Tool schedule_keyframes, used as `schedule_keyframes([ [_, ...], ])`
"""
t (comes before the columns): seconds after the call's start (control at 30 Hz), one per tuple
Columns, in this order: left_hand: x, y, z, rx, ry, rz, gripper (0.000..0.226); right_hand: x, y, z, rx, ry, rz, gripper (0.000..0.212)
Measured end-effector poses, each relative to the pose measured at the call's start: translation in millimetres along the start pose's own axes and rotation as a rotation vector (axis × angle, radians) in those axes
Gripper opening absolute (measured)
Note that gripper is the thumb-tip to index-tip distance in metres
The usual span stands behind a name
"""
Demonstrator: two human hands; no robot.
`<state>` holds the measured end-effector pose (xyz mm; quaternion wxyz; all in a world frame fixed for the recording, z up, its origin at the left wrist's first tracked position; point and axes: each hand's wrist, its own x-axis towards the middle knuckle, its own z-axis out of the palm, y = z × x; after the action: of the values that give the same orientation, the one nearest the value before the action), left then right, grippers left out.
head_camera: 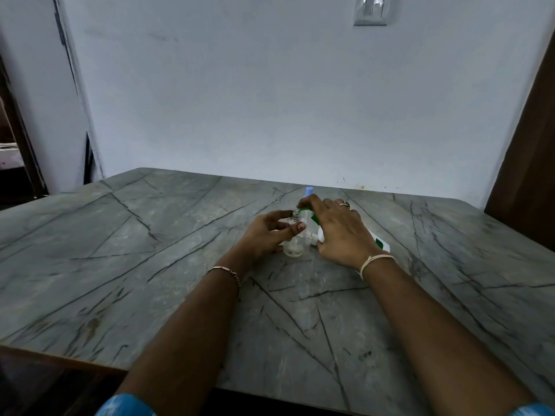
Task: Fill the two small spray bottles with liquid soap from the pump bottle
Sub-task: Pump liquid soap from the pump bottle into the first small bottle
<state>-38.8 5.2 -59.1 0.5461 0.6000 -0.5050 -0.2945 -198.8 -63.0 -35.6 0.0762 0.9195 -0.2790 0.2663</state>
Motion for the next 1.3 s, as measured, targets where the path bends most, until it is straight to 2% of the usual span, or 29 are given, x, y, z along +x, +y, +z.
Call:
schedule_keyframes([
  [0.27,-2.0,-0.1,0.9,-0.015,0.022,0.016,0.050,-4.6,3.7,1.0,-0.043,-0.004,-0.030,0.085],
  [0.5,-0.1,-0.1,0.9,-0.001,0.010,0.021,0.045,-0.1,1.8,-0.9,0.004,-0.015,-0.013,0.076],
  [0.73,1.1,-2.2,0.5,-0.006,0.014,0.016,0.049,-2.1,-0.4,-0.5,-0.038,-0.014,-0.016,0.080],
  [0.9,2.6,-3.8,0.6,-0.030,0.020,0.010,0.040,-7.0,0.3,-5.3,-0.047,-0.029,-0.027,0.084],
  [1.0,3.3,-4.6,-0.3,-0.034,0.013,0.010,0.047,-4.1,0.1,-3.5,-0.018,-0.023,-0.021,0.080],
  [1.1,3.2,-4.6,-0.2,-0.033,0.010,0.010,0.043,0.5,-0.2,0.3,0.013,0.001,-0.008,0.076],
  [1.3,1.9,-4.0,1.1,-0.017,0.021,0.027,0.050,-2.1,2.2,1.2,-0.024,0.003,-0.021,0.078],
])
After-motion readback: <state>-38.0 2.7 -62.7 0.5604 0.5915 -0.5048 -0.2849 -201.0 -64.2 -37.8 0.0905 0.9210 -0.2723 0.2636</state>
